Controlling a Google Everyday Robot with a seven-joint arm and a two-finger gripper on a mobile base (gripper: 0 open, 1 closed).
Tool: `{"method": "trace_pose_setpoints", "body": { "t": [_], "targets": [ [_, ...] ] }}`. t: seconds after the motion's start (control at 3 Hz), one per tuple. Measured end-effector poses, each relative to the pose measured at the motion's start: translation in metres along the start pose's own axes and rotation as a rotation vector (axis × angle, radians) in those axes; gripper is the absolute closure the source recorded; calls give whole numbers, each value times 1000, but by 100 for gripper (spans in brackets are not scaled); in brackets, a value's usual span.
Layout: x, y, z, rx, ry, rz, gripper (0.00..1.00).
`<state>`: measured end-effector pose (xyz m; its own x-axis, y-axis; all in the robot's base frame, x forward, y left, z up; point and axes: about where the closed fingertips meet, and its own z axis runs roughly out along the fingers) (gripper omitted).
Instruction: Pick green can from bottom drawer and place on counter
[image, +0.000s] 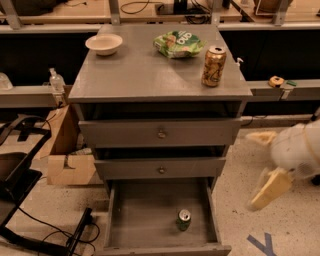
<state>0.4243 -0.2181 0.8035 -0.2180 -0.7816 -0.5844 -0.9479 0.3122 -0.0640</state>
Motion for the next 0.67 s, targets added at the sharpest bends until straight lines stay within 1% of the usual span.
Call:
{"method": "trace_pose_setpoints", "body": {
  "t": [0.33, 0.67],
  "targets": [
    [14, -1, 56, 23, -261, 44, 0],
    [32, -34, 71, 116, -463, 24, 0]
  ]
}}
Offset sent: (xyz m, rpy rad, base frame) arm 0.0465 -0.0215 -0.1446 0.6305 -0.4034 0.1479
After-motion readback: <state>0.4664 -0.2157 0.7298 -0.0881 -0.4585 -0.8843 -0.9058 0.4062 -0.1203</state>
